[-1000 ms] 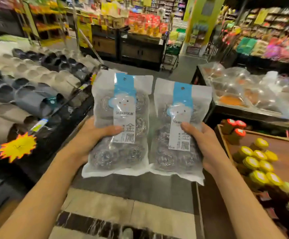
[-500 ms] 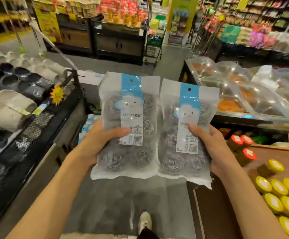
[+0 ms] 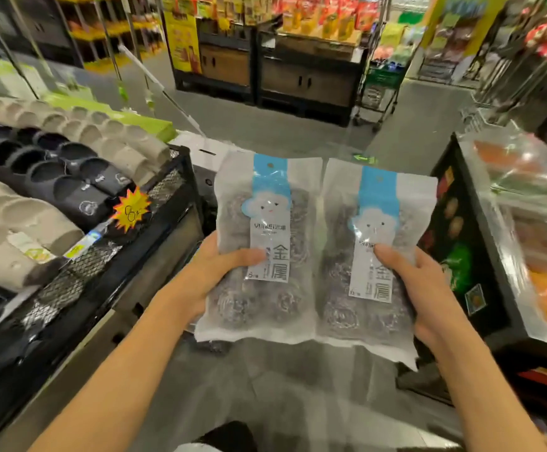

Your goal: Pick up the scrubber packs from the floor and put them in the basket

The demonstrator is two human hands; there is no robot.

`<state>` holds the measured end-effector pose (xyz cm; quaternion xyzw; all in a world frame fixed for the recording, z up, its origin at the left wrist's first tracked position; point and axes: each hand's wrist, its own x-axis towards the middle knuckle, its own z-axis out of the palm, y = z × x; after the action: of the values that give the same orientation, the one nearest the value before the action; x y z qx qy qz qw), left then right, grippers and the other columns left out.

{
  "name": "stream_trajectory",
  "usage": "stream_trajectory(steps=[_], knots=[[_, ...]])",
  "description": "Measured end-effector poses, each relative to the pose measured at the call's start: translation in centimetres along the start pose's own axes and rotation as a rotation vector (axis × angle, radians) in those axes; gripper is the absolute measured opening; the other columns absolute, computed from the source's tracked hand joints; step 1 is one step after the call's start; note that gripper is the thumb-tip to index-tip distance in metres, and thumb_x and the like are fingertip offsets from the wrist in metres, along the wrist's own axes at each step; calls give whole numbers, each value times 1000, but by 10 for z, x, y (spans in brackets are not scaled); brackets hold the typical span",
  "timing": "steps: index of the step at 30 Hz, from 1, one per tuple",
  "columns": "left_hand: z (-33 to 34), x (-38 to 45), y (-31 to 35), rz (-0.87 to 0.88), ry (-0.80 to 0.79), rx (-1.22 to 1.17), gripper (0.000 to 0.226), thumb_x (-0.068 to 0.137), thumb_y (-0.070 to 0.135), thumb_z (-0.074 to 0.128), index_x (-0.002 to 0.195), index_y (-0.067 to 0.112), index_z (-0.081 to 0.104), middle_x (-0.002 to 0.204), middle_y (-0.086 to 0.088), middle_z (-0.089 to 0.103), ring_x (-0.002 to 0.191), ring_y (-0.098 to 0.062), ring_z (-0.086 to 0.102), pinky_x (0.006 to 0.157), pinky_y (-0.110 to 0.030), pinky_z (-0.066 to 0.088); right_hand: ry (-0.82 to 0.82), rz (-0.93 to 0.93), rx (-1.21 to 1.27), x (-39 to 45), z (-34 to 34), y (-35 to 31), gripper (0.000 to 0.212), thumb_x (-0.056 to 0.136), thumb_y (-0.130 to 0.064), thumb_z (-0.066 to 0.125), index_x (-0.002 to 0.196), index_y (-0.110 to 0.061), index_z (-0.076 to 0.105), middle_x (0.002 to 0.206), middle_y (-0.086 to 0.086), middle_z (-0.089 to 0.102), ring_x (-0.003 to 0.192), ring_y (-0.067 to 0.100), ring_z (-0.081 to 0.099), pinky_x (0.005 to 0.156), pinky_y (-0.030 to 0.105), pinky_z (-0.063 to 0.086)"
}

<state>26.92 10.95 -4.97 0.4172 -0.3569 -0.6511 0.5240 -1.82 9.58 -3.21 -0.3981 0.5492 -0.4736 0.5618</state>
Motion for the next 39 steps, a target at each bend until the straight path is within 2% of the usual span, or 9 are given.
stream_trajectory(steps=[4,9,15,20,25,30,33,35,39], knots=[[-20,58,7,19,97,-14,44,75,2,73,118,12,74,120,-19,75,104,-36,74,78,-42,62,-93,32,-32,86,24,-13,33,92,-26,71,122,-14,67,106,12,80,96,30,78,84,46,60],[-68,120,18,88,222,-53,46,65,9,92,107,23,81,117,-16,76,100,-32,76,75,-41,62,-210,104,-81,199,76,-19,24,94,-22,71,116,-15,65,100,12,80,86,28,79,64,38,65],[-118,167,27,149,438,-176,42,63,5,89,101,22,82,111,-18,77,93,-32,77,72,-42,63,-426,164,-184,318,157,-16,27,93,-20,70,117,-7,63,86,7,81,72,19,78,56,30,61],[-145,188,20,190,679,-202,35,70,-1,73,94,21,83,104,-14,79,87,-28,78,68,-38,63,-637,224,-277,392,220,0,33,94,-21,70,123,-8,66,95,10,81,77,22,79,59,32,62],[-164,204,-9,201,919,-281,42,71,-1,82,110,9,72,101,-14,80,82,-26,78,64,-35,63,-838,275,-339,454,274,31,51,79,-28,72,126,-8,65,98,7,81,80,19,78,63,30,62],[-181,225,-59,182,1126,-373,101,26,37,105,117,9,70,105,-14,79,86,-26,79,64,-34,63,-985,328,-414,506,313,78,49,77,-27,72,123,-11,65,105,8,80,87,21,79,66,30,62],[-196,236,-94,174,1199,-375,80,44,18,101,117,13,68,105,-11,80,86,-23,79,64,-32,62,-1036,365,-460,524,330,115,44,76,-27,72,118,-14,66,101,7,81,84,20,79,64,28,61],[-208,239,-126,174,1256,-399,51,64,3,77,112,20,72,106,-11,79,86,-23,79,64,-32,62,-1070,384,-494,532,337,145,45,77,-27,73,120,-15,65,103,7,81,87,21,79,66,29,62],[-240,244,-186,158,1281,-425,55,69,-12,72,92,37,82,107,-10,79,87,-25,78,64,-35,63,-1128,395,-541,542,347,216,48,75,-27,73,121,-15,66,104,6,81,89,23,79,67,31,63]])
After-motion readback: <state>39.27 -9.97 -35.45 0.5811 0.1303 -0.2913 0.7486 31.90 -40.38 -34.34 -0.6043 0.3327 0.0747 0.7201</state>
